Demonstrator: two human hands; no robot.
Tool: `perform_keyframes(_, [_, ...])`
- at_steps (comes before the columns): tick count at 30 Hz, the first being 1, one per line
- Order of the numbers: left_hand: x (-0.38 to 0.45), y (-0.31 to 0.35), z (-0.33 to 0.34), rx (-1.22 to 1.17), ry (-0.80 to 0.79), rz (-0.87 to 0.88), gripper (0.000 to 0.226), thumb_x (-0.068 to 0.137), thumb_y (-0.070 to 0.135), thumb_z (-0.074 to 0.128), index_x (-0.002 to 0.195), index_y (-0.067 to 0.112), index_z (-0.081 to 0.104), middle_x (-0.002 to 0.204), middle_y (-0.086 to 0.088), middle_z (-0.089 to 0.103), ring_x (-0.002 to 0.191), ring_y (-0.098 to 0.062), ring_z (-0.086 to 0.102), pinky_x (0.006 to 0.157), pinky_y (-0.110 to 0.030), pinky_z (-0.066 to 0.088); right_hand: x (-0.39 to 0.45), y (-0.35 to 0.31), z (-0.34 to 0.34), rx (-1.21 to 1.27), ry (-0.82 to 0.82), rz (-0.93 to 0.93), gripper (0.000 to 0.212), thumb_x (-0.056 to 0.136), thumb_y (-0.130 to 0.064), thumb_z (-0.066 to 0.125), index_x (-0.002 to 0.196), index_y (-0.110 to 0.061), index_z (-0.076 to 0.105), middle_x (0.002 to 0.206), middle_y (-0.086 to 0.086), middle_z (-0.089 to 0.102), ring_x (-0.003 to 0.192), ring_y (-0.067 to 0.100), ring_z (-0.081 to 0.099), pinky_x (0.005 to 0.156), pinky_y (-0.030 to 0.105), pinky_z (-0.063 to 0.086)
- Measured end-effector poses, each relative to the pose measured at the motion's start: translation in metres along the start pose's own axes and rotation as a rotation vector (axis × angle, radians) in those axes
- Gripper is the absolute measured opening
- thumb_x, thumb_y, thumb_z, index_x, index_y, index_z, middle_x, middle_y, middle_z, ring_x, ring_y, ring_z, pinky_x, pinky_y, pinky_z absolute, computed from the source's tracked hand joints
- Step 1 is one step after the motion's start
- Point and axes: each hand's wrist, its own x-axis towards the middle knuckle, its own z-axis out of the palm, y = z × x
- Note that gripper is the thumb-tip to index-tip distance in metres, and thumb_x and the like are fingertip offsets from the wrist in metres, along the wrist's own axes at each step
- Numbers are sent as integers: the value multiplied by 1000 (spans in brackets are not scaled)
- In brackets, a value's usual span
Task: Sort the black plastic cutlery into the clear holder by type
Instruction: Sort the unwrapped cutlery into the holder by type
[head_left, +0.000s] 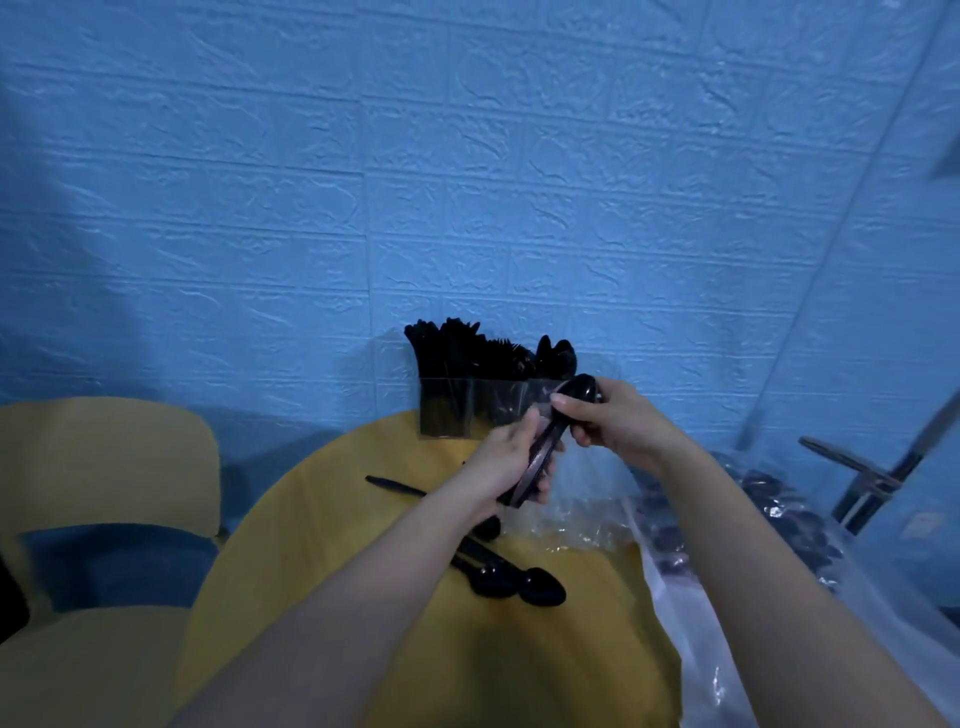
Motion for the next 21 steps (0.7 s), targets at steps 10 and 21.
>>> perform_keyframes(10, [106,-3,-13,1063,97,280,40,97,-1,39,132,9,54,131,-10,53,120,-24,50,98,-31,42,55,7,-64,-234,644,-106,14,85,-19,69,90,-8,62,69,8,63,38,4,53,47,20,47])
perform_keyframes(21, [141,2,-2,1293,138,310,50,91,3,47,140,5,36,137,-12,42,128,-25,37,100,-39,40,117,-5,-62,-434,659,-143,11,88,-20,63,92,-10,58,86,10,63,59,20,63,40,16,39])
